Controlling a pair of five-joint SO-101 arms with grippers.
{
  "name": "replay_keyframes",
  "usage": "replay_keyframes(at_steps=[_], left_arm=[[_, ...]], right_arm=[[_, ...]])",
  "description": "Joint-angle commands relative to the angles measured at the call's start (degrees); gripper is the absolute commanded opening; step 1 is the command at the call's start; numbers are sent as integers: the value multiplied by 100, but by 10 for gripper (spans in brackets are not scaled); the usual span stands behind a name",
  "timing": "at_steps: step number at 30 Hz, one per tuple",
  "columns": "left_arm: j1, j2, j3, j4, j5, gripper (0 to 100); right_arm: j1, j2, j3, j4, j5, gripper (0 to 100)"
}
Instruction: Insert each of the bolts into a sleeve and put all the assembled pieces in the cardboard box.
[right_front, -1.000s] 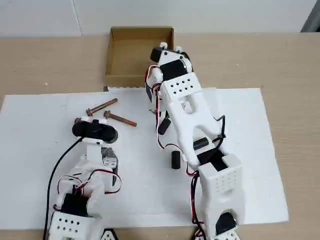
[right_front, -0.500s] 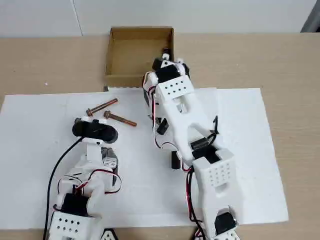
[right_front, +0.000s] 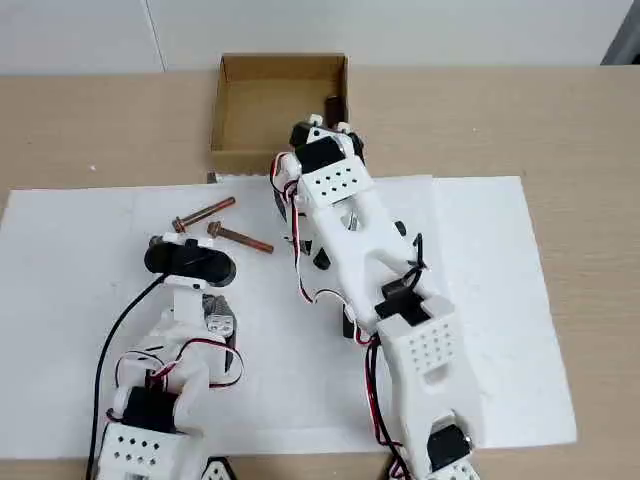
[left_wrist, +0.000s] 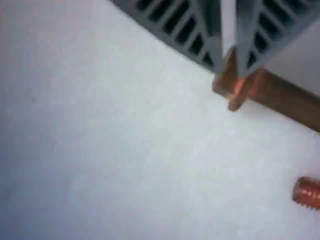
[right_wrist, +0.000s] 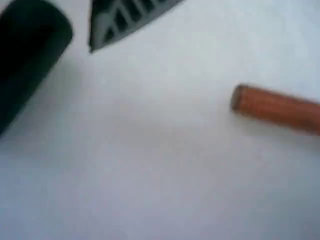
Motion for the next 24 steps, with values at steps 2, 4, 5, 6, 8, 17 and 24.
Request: replay_keyframes(at_steps=[2,4,5,6,8,17,24], left_arm=[[-44,-53,-22,-105,-53,6],[-44,-53,-22,-105,-53,6],[-44,-53,-22,-105,-53,6],[-44,-53,-22,-105,-53,6],[-44,-53,-22,-105,-53,6],[-44,-53,-22,-105,-53,6],[-44,-53,-22,-105,-53,6]], right_arm=[[-31,119,-35,-127,-26,147],[-13,215,-35,-163,-35,147],[-4,259,-35,-163,-35,147],[-4,295,-35,-163,-26,147],[-4,365,-35,-154,-26,143],[-4,347,-35,-101,-18,3],[-40,-40,-308,154,-9,3]])
